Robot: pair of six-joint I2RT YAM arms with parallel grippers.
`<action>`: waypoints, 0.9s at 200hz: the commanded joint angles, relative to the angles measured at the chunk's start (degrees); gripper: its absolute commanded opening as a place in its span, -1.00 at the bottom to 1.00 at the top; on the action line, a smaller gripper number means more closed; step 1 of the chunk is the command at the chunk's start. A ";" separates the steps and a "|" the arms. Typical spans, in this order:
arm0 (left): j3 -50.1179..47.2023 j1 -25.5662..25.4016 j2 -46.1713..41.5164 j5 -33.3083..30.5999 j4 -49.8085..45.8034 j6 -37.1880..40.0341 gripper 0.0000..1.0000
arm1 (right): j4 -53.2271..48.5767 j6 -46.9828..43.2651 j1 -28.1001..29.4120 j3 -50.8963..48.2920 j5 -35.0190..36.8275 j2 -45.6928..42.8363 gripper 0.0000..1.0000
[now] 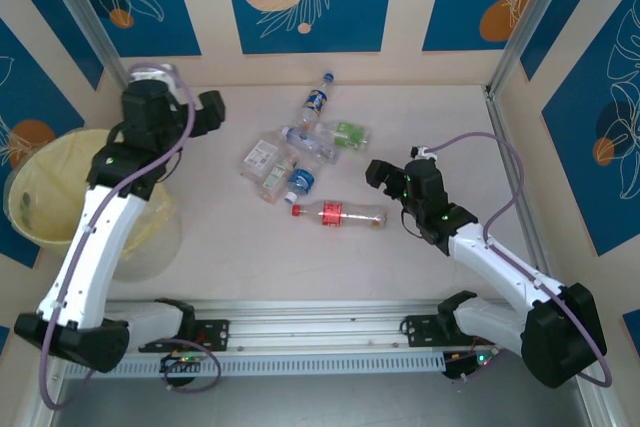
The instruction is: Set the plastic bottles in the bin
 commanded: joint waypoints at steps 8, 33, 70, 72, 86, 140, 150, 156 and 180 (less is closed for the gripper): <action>2.97 -7.56 6.61 -3.55 -2.45 4.98 0.99 | 3.51 -4.24 -0.61 -0.87 -4.75 -1.34 1.00; 3.58 -9.10 12.66 -1.39 -2.85 4.93 0.99 | 2.58 -5.18 -0.64 -0.23 -6.88 -1.40 1.00; 5.80 -8.81 22.22 -0.83 -3.57 7.87 0.99 | 1.62 -5.45 -0.71 -0.04 -8.29 -2.18 1.00; 6.02 -8.69 22.78 -0.70 -3.74 8.03 0.99 | 1.63 -5.45 -0.73 -0.04 -8.20 -2.19 1.00; 8.43 -8.07 26.92 1.99 -5.64 8.82 0.99 | 0.81 -5.45 -0.70 -0.04 -7.65 -2.72 1.00; 18.09 -3.37 41.72 8.33 -10.10 11.85 0.99 | -1.55 -5.49 -0.67 -0.61 -5.80 -5.47 0.99; 20.21 -2.21 44.22 9.83 -10.93 11.94 0.99 | -1.99 -5.58 -0.72 -0.65 -5.56 -5.92 0.99; 21.61 -1.59 45.75 10.63 -11.56 12.10 1.00 | -2.22 -5.40 -0.73 -0.74 -5.38 -6.28 0.99; 25.41 0.15 50.86 12.68 -13.29 14.42 0.99 | -2.84 -5.09 -0.68 -1.34 -4.69 -7.58 0.99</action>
